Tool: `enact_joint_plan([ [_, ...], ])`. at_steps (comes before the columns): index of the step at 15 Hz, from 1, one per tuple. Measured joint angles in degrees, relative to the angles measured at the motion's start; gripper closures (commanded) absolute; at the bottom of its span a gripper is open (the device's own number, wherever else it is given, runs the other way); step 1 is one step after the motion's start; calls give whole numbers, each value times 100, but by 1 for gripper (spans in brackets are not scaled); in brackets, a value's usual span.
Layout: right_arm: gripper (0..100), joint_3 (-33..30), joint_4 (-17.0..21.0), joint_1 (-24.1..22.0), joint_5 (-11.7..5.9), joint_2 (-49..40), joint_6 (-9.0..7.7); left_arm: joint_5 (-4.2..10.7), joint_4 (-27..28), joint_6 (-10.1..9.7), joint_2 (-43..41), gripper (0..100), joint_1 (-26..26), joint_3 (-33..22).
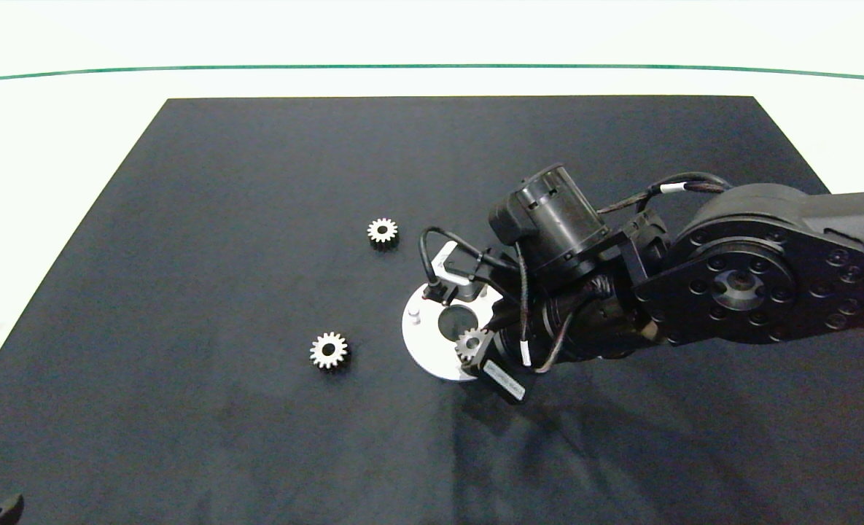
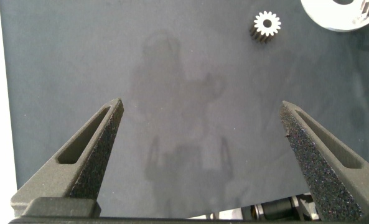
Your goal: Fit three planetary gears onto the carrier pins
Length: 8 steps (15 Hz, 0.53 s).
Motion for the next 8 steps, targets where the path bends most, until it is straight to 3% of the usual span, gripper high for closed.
enact_joint_plan([
  [8, 78, 79, 278, 7, -35, -176, -21, 5, 0, 0, 0, 0, 7, 37],
])
